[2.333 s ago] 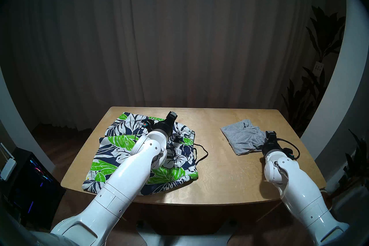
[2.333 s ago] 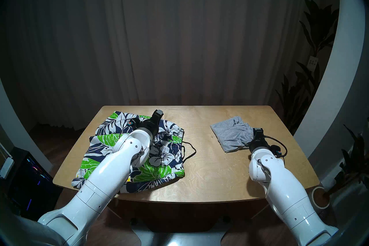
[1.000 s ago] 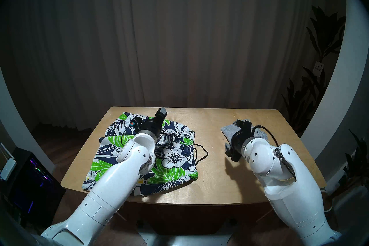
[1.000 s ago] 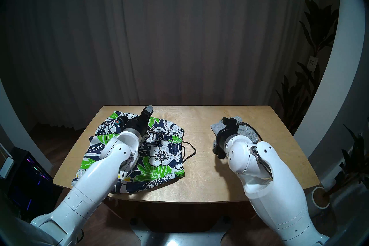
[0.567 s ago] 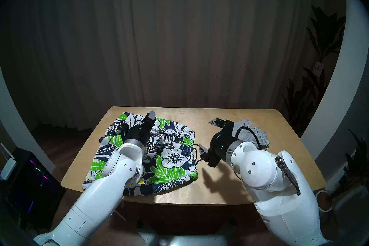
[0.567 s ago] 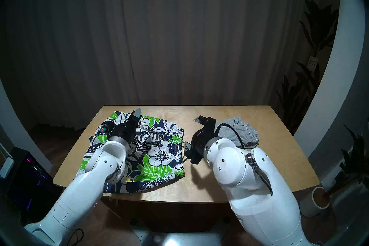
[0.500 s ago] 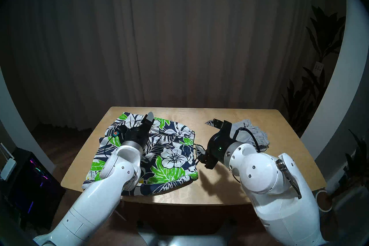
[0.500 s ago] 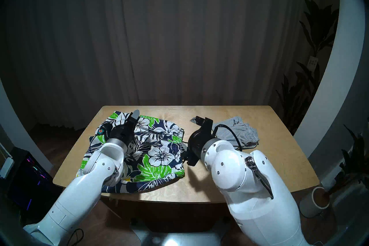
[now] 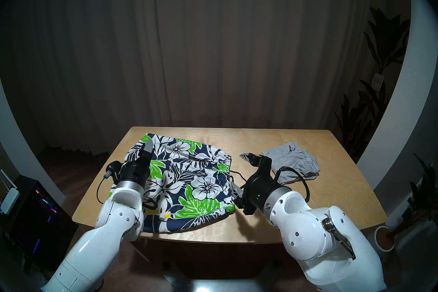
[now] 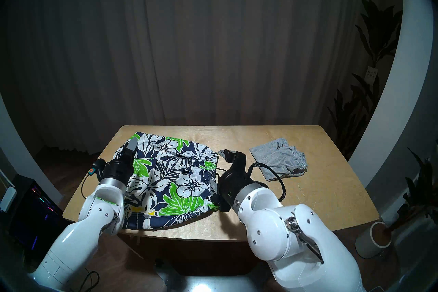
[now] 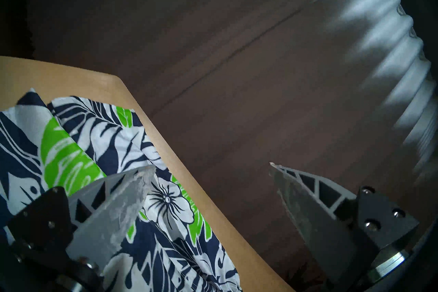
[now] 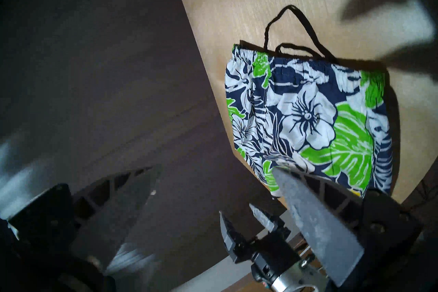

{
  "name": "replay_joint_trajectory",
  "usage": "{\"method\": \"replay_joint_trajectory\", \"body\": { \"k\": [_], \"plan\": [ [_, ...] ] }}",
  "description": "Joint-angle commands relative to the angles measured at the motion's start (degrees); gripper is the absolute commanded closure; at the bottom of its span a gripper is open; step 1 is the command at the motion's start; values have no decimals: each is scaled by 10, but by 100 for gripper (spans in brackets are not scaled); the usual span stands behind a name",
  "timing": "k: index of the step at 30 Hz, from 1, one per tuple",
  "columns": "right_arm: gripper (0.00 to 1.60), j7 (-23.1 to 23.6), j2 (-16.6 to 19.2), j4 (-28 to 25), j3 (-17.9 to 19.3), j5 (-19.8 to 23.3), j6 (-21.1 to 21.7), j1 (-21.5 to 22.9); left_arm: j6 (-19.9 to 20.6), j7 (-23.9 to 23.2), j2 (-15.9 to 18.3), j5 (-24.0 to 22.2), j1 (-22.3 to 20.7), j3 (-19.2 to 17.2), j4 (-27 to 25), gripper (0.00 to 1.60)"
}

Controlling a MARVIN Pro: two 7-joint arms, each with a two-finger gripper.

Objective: Fold pants twice and stack them

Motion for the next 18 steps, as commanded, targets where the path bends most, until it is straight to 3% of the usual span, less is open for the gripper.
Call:
{"method": "replay_joint_trajectory", "body": {
  "k": [1,10,18],
  "plan": [
    [0,73,8,31,-13,-34,47,-5,-23,-65,8,-38,71,-42,-34,0],
    [0,150,2,69,-32,-61,99,-10,-20,-146,6,-107,137,-83,-57,0],
    [0,222,11,67,-29,-78,124,-55,12,-218,12,-164,197,-104,-73,0]
  ]
}}
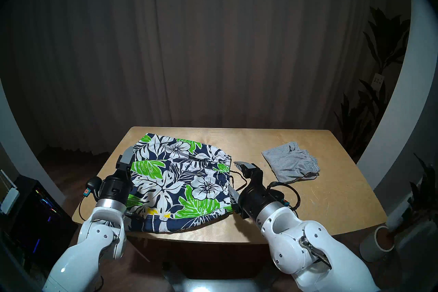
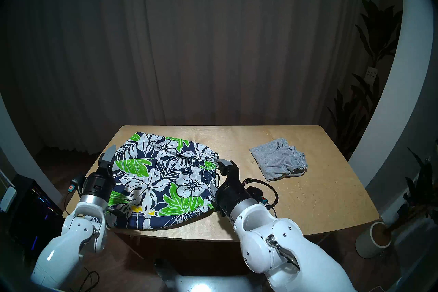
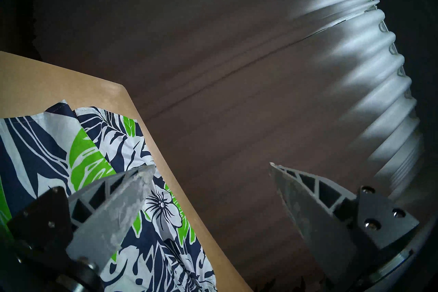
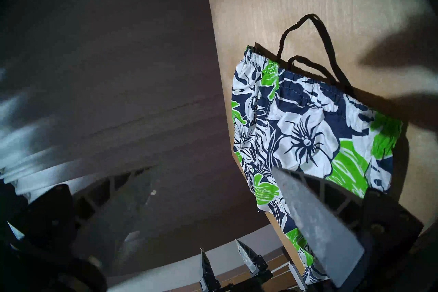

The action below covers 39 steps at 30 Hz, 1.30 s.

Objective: Fold pants twice and stack them

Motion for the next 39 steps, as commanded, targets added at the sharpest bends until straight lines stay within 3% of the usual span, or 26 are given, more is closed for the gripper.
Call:
{"method": "replay_joint_trajectory", "body": {
  "k": [1,10,20,26,39],
  "plan": [
    [0,71,4,-16,5,-20,26,-43,30,-70,5,-44,64,-24,-27,0],
    [0,151,14,-20,12,-33,48,-98,63,-135,8,-76,103,-39,-26,0],
    [0,241,28,-8,12,-22,60,-121,81,-146,22,-68,100,-32,-12,0],
    [0,252,34,-7,10,-13,61,-122,56,-108,29,-20,94,-25,-16,0],
    [0,247,25,-5,8,-14,43,-114,53,-96,27,-10,92,-23,-18,0]
  ]
}}
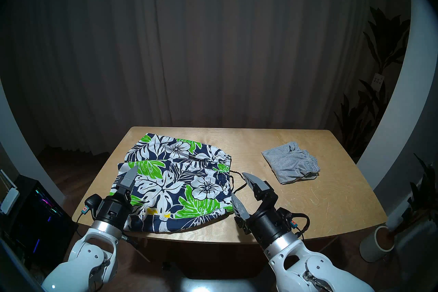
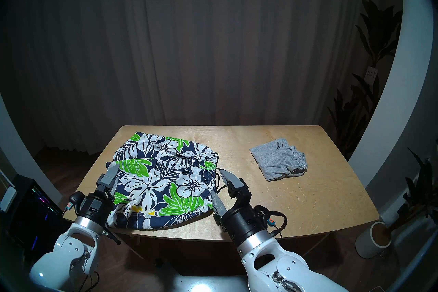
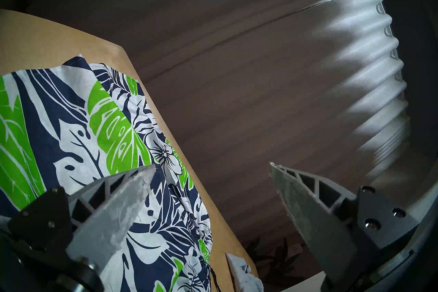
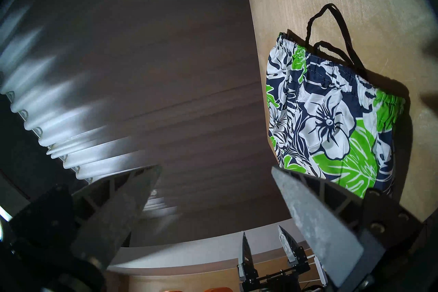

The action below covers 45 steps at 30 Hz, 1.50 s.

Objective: Fold pants twice and stack them

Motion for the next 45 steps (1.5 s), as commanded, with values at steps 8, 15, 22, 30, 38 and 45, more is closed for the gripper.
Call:
{"method": "replay_joint_trajectory", "body": {
  "k": [8,15,22,30,38,45],
  "plan": [
    [0,-6,-8,-20,7,-2,-23,5,8,32,-47,-88,-45,3,6,0],
    [0,1,-7,-30,14,5,-33,-9,-20,51,-75,-123,30,0,-58,0],
    [0,4,-3,-31,19,12,-38,-19,-49,34,-78,-103,71,-13,-109,0],
    [0,3,4,-26,15,25,-23,-20,-94,105,-103,-95,127,-12,-157,0],
    [0,10,9,-36,15,45,-7,-23,-92,167,-100,-112,186,-32,-186,0],
    [0,7,12,-48,24,55,-20,-37,-81,168,-101,-125,222,-42,-194,0]
  ]
}}
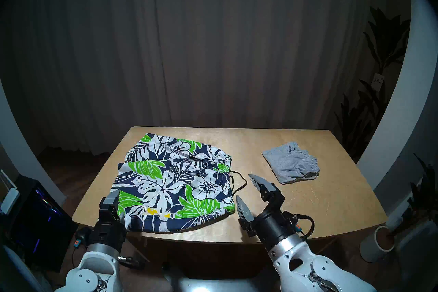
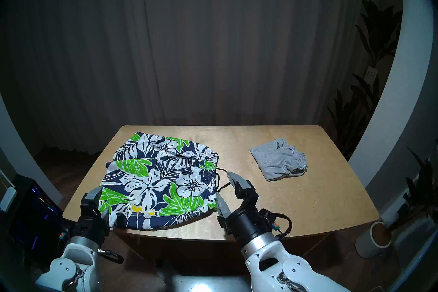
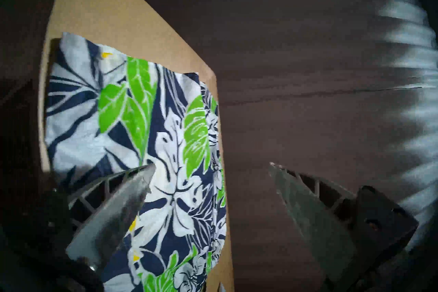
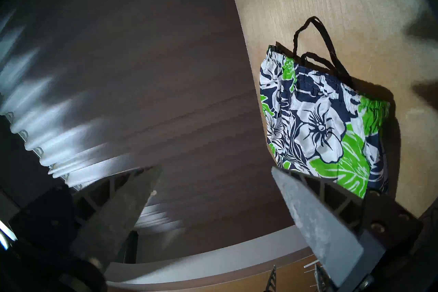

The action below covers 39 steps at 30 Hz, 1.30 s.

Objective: Fold pants twice and stack them

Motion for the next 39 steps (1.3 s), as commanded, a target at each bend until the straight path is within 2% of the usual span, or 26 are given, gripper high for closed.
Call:
{"method": "replay_joint_trajectory", "body": {
  "k": [1,5,14,21,25,39],
  "plan": [
    [0,5,1,-25,9,7,-5,-10,12,-20,-3,-10,58,-11,-19,0],
    [0,6,2,-23,11,10,-4,-14,22,-29,-4,-17,64,-12,-6,0],
    [0,3,-5,-14,5,14,-2,-1,34,-11,5,-31,19,-10,23,0],
    [0,-1,-11,-16,1,13,-9,8,41,50,34,-34,-42,-2,45,0],
    [0,-2,-12,-15,-2,10,-15,11,44,74,37,-36,-64,0,54,0],
    [0,-7,-10,-11,-10,12,-25,21,53,131,50,-37,-89,-4,59,0]
  ]
}}
